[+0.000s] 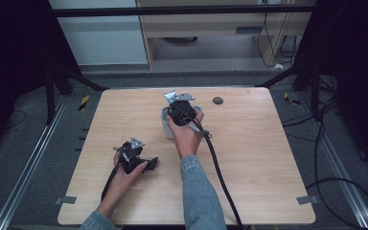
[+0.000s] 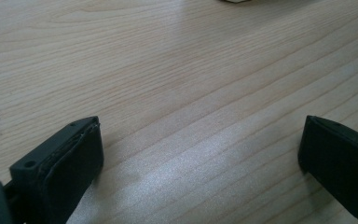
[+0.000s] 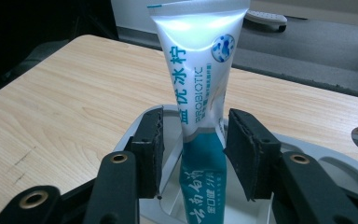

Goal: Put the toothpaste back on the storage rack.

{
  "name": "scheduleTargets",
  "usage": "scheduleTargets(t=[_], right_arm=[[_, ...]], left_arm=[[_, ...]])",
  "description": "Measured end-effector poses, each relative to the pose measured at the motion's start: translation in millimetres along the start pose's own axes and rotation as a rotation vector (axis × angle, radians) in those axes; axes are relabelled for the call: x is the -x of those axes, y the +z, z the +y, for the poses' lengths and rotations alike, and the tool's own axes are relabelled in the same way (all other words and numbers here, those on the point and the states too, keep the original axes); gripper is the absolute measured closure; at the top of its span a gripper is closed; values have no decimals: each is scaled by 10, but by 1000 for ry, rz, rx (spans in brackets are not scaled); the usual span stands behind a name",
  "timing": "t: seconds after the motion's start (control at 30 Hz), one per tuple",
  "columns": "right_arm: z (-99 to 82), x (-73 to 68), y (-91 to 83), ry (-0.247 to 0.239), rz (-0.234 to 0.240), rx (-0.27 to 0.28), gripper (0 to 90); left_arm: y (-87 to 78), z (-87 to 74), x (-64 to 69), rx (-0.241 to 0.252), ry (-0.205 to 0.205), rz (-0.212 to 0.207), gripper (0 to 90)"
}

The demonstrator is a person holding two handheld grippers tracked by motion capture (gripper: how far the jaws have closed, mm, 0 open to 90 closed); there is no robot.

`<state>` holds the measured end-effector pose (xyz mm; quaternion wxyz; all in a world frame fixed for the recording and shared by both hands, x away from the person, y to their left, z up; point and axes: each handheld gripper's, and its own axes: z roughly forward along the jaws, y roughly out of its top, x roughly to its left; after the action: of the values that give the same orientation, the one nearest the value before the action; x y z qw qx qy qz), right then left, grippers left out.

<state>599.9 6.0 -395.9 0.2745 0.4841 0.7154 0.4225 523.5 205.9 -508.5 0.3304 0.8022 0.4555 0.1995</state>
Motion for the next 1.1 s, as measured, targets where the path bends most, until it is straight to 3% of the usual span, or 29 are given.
scheduleTargets(t=[0.53, 0.77, 1.1], right_arm=[[45, 22, -159, -28, 17, -8, 406], [68, 45, -269, -37, -27, 21, 303], [101, 94, -404, -33, -50, 41, 187]], left_arm=[[-1, 1, 0, -1, 0, 0, 0], [0, 1, 0, 0, -1, 0, 0], [2, 2, 1, 0, -1, 0, 0]])
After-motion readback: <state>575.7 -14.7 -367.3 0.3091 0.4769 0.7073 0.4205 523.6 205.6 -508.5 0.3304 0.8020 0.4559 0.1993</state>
